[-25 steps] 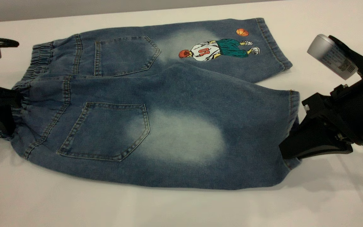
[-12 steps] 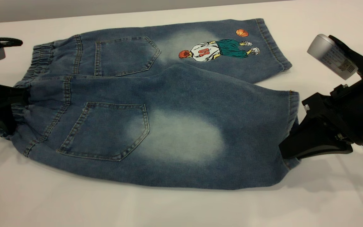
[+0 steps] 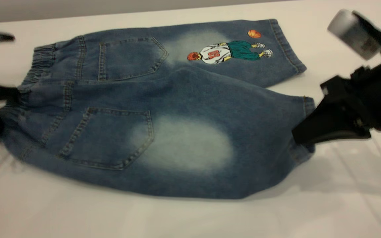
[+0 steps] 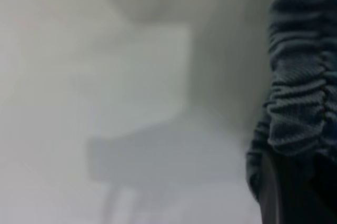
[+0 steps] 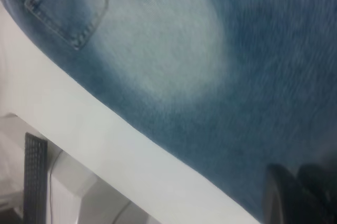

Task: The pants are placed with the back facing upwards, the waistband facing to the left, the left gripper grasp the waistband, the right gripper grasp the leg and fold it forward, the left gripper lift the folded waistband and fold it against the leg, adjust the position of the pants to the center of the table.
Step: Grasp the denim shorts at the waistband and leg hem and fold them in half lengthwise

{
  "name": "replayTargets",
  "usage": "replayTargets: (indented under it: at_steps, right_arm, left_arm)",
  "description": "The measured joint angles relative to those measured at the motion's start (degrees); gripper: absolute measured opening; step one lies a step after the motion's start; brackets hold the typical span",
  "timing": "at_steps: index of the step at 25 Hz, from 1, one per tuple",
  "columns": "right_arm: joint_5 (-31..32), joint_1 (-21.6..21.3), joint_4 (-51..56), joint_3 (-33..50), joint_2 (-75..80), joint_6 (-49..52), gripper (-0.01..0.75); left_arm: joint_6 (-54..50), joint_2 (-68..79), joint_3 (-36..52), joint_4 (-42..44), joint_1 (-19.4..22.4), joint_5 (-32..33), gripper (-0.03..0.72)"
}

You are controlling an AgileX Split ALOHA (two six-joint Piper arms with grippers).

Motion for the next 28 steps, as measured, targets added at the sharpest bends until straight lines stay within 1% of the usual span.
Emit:
replayTargets:
  at_steps: [3,7,9,12,16,18,22,25,28]
  right_arm:
    - [0.0,0.0,-0.1,-0.3,-2.6,1.1,0.011]
    - [1.0,0.0,-1.1,-2.2,-3.4,3.3,0.011]
    - [2.7,0.0,-2.5,-2.2,-3.3,5.3,0.013]
    - [3.8,0.0,-7.5,-2.2,-3.2,10.0,0.048]
    - [7.6,0.0,-12.4,-1.2,-2.9,14.9,0.175]
    - [7.8,0.0,-12.5,-0.1,-2.2,15.6,0.265]
    - [7.7,0.0,-11.4,1.8,0.9,17.1,0.411]
    - [8.6,0.0,-10.0,1.8,3.6,16.9,0.456]
    - [10.5,0.0,-10.0,1.8,6.4,16.2,0.465]
  left_arm:
    - [0.0,-4.4,-0.1,-0.2,-0.7,-0.1,0.080]
    - [0.1,-8.9,-0.2,-0.5,-3.4,-0.7,0.078]
    - [0.1,-9.3,-0.2,-0.5,-4.8,-0.6,0.078]
    - [0.2,-8.9,-0.2,-0.6,-5.4,0.2,0.078]
    - [0.1,-8.9,-0.2,-0.6,-5.4,-0.1,0.078]
    - [0.1,-8.9,-0.2,-0.6,-5.4,-0.1,0.078]
    - [0.1,-8.9,-0.2,-0.6,-5.4,-0.1,0.078]
    - [0.1,-9.0,-0.2,-0.6,-5.4,0.1,0.078]
    - [0.1,-9.0,-0.2,-0.6,-5.4,0.6,0.078]
